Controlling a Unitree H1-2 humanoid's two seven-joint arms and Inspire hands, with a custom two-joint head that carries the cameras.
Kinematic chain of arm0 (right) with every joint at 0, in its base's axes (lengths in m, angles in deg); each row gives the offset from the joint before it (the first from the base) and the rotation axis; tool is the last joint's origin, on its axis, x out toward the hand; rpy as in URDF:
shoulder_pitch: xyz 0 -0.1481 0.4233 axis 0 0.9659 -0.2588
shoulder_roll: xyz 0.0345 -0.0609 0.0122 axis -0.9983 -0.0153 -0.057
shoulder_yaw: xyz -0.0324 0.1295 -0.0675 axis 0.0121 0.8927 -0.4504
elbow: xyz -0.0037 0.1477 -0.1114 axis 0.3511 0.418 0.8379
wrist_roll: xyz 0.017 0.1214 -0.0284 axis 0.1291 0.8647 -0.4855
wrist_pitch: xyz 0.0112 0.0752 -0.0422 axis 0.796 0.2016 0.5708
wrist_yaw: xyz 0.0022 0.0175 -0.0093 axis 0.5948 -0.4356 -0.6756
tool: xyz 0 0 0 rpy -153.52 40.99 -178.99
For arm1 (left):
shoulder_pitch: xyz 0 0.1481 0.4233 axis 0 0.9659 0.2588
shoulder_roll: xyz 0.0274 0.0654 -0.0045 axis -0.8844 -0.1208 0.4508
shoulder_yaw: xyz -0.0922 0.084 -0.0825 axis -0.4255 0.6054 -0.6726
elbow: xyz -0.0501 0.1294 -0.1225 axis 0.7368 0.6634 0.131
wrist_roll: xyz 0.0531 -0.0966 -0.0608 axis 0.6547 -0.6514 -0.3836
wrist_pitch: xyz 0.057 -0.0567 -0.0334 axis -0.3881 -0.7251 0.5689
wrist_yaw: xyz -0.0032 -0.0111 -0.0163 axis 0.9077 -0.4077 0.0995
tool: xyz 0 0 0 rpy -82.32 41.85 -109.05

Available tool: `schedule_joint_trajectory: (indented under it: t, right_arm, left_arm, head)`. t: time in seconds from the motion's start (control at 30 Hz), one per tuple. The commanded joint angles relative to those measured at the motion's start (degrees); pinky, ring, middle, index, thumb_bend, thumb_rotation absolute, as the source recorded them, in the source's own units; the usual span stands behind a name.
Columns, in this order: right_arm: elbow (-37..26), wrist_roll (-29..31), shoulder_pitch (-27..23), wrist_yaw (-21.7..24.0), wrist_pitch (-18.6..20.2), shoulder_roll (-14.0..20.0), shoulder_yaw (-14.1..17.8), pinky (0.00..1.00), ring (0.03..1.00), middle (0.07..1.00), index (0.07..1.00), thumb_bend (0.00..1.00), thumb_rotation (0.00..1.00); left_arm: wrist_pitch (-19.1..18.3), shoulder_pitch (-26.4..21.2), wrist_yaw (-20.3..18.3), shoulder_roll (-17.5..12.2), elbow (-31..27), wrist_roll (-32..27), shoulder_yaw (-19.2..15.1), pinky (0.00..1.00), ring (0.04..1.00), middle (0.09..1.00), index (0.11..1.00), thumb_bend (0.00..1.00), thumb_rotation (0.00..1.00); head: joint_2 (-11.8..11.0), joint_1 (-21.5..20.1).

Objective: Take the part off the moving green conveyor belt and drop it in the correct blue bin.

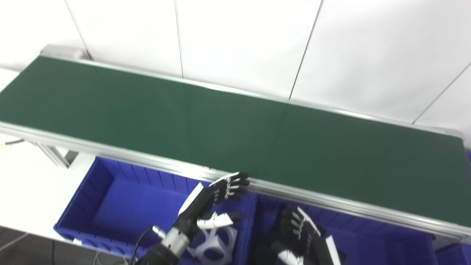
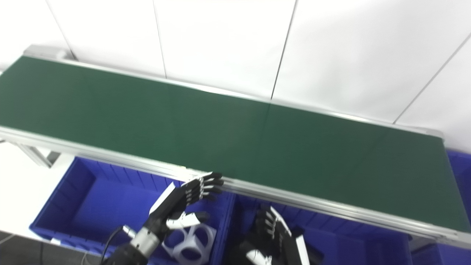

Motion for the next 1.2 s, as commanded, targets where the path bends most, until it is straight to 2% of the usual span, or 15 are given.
schedule_joint_trajectory:
  t: [0.0,0.1,0.17,0.27,0.5,0.57,0.6,0.63,0.8,0.93,1.1,1.17]
  right_arm:
    - [-0.9,0.0,-0.1,-0.6,-3.6,-0.6,-0.2,0.7,0.778,0.827,0.865,0.71,0.39]
    - [-0.7,-0.5,-0.2,-0.9,-3.2,-1.0,-0.5,0.69,0.772,0.824,0.857,0.73,0.38]
    - [-0.6,-0.8,-0.4,-1.0,-3.0,-1.3,-0.9,0.69,0.772,0.823,0.854,0.74,0.37]
    - [-1.1,-1.5,-0.5,-1.4,-2.4,-1.8,-1.2,0.68,0.767,0.819,0.848,0.75,0.36]
    - [-1.9,-2.7,-0.6,-1.8,-0.8,-3.2,-1.7,0.68,0.773,0.821,0.854,0.76,0.37]
    - [-2.1,-3.2,-0.8,-1.9,-0.2,-3.8,-1.9,0.69,0.78,0.827,0.862,0.75,0.4]
    - [-2.1,-3.4,-0.8,-2.0,-0.1,-4.1,-2.0,0.7,0.784,0.83,0.867,0.75,0.41]
    - [-2.2,-3.5,-0.9,-2.1,0.1,-4.4,-2.1,0.7,0.787,0.834,0.871,0.74,0.42]
    - [-1.1,-4.2,-1.9,-2.5,-0.7,-5.5,-2.5,0.71,0.794,0.844,0.889,0.69,0.45]
    - [-1.4,-4.3,-2.1,-2.6,0.3,-5.6,-2.5,0.7,0.791,0.844,0.89,0.69,0.45]
    - [-2.3,-4.3,-1.8,-2.7,1.1,-5.6,-2.2,0.7,0.786,0.838,0.886,0.68,0.46]
    - [-2.9,-4.5,-1.8,-2.7,1.7,-5.5,-2.1,0.7,0.786,0.837,0.885,0.68,0.47]
  left_arm:
    - [2.5,-0.7,1.7,-0.3,1.7,0.4,-1.2,0.63,0.712,0.781,0.818,0.67,0.63]
    - [2.9,-1.4,2.0,-0.8,4.0,-0.5,-2.5,0.62,0.716,0.789,0.812,0.57,0.59]
    - [2.9,-1.7,1.9,-0.9,4.9,-2.1,-3.9,0.64,0.721,0.778,0.81,0.54,0.57]
    - [2.0,-1.6,1.7,-0.9,4.8,-4.2,-5.4,0.67,0.733,0.775,0.814,0.52,0.56]
    - [2.1,-1.6,0.5,-2.0,3.8,-5.2,-5.5,0.69,0.75,0.797,0.82,0.53,0.6]
    - [1.1,-1.4,0.2,-2.3,2.6,-5.3,-5.6,0.7,0.758,0.805,0.822,0.55,0.61]
    - [0.8,-1.3,-0.1,-2.5,2.1,-5.5,-5.6,0.71,0.763,0.808,0.825,0.56,0.61]
    - [0.4,-1.2,-0.3,-2.7,1.5,-5.6,-5.7,0.71,0.763,0.808,0.824,0.56,0.61]
    - [0.0,-0.9,-1.4,-3.9,-0.7,-6.1,-5.7,0.69,0.753,0.798,0.819,0.6,0.57]
    - [-1.0,-0.6,-1.7,-4.3,-2.7,-6.4,-5.3,0.68,0.74,0.782,0.803,0.63,0.51]
    - [-3.6,0.5,-2.3,-4.8,-6.6,-5.0,-4.2,0.68,0.751,0.793,0.811,0.72,0.52]
    - [-3.3,0.7,-3.7,-5.7,-7.8,-5.1,-3.1,0.69,0.768,0.812,0.826,0.71,0.52]
  head:
    - [-0.2,-2.0]
    - [-0.3,-4.3]
    - [-0.3,-7.7]
    - [0.3,-9.8]
    - [3.2,-12.8]
    - [5.2,-14.3]
    - [5.2,-14.3]
    - [6.2,-15.3]
    - [7.5,-15.2]
    - [8.4,-12.7]
    - [9.4,-11.7]
    - [10.3,-11.8]
